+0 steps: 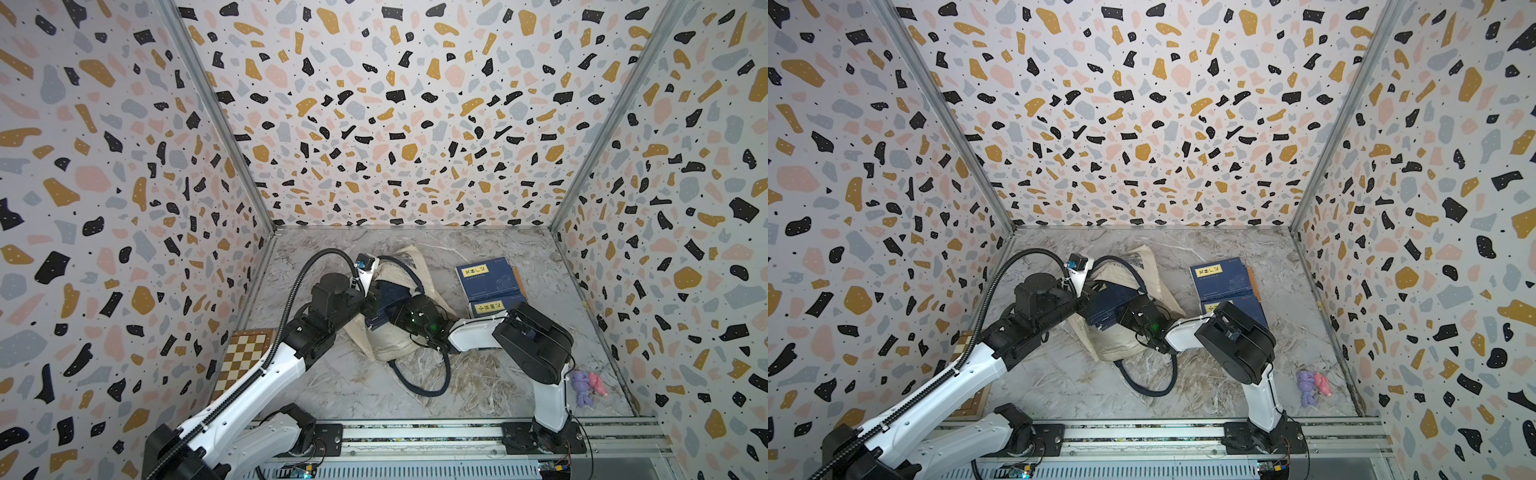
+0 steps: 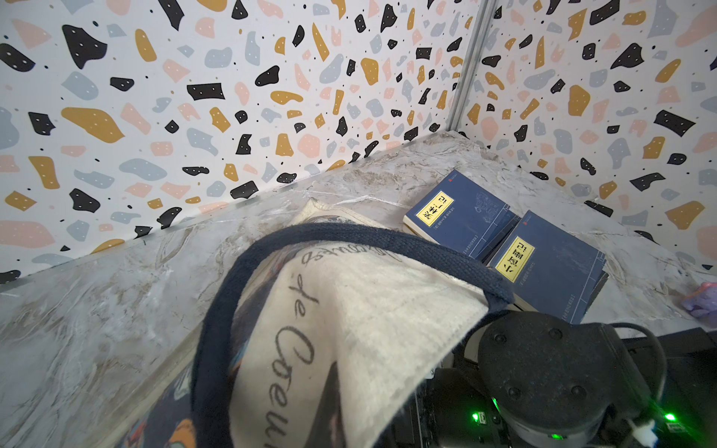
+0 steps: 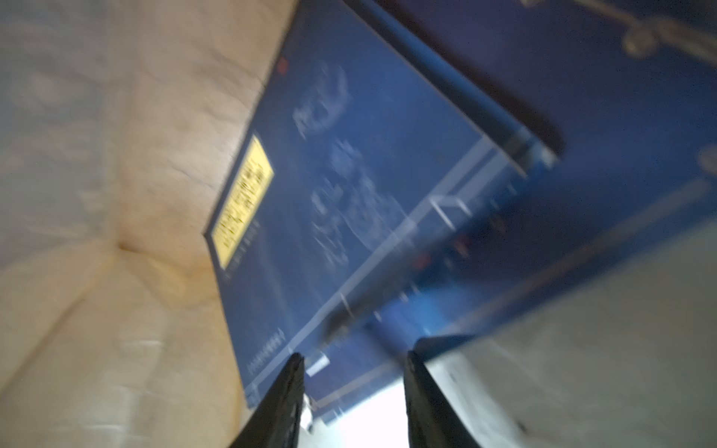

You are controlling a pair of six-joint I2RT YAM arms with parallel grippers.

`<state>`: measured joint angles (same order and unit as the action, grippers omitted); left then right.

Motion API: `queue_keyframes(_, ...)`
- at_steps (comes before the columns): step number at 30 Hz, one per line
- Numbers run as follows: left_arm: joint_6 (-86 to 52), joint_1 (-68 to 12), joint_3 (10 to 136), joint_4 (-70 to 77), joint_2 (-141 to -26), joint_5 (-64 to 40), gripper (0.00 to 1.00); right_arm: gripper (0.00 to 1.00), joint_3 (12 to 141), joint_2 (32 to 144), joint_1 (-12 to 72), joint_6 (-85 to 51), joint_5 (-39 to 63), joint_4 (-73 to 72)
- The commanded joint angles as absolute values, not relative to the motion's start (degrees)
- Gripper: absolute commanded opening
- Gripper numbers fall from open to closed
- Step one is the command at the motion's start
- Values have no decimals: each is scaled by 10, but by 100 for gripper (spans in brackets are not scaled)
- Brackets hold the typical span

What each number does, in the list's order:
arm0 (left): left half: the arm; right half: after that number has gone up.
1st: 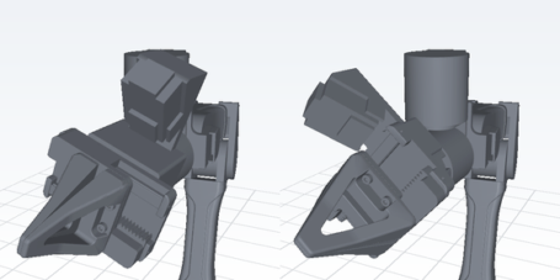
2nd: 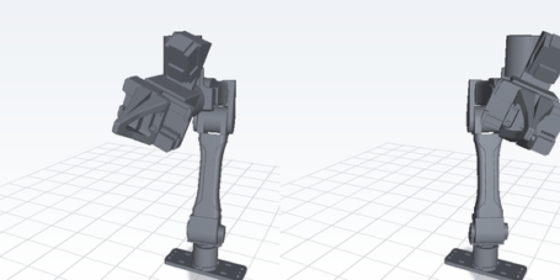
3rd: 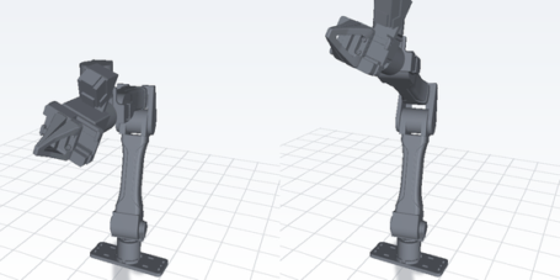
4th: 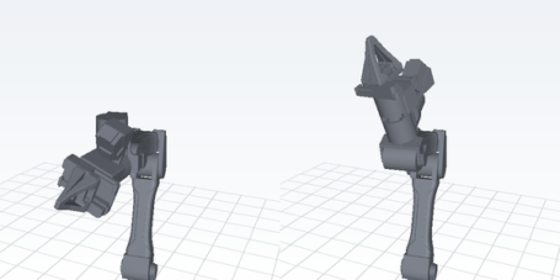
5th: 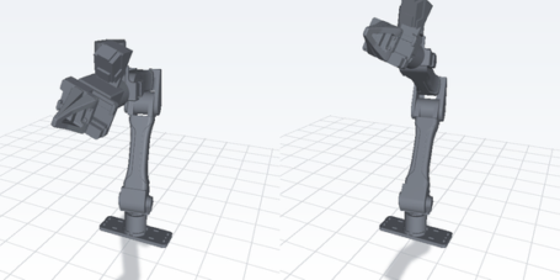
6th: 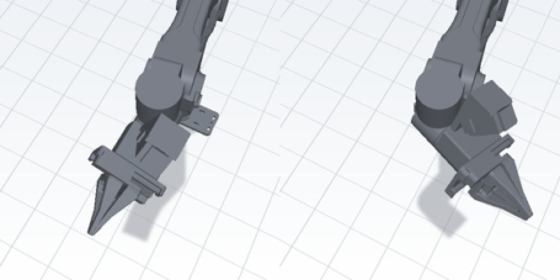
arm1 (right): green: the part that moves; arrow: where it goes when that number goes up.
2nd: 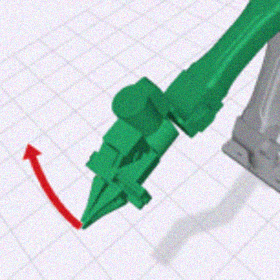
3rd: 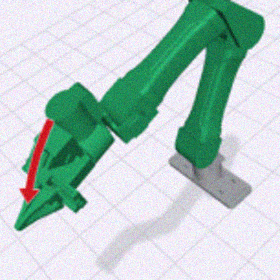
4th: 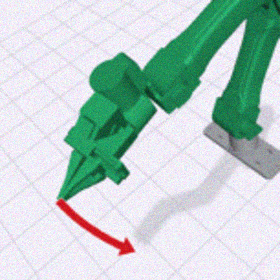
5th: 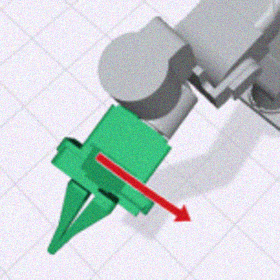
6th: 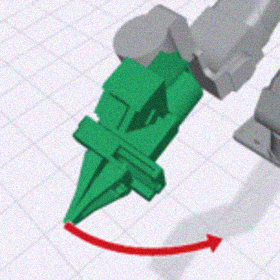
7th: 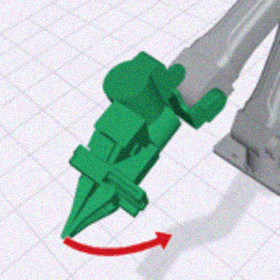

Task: Take out the books from the canvas bag
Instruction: Pick up the book from the canvas bag.

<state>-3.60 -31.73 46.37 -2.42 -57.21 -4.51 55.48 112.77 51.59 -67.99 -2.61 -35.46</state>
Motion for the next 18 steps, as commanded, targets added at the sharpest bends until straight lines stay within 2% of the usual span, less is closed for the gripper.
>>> queue_keyframes(1,-27,-325,470,50,-553,-73,0,44,569,1129,515,-699,-29,-362)
queue_keyframes(9,-26,-325,469,50,-552,-76,0,44,575,1113,518,-686,-57,-347)
queue_keyframes(18,-24,-327,468,55,-550,-88,0,36,644,1142,503,-661,-37,-303)
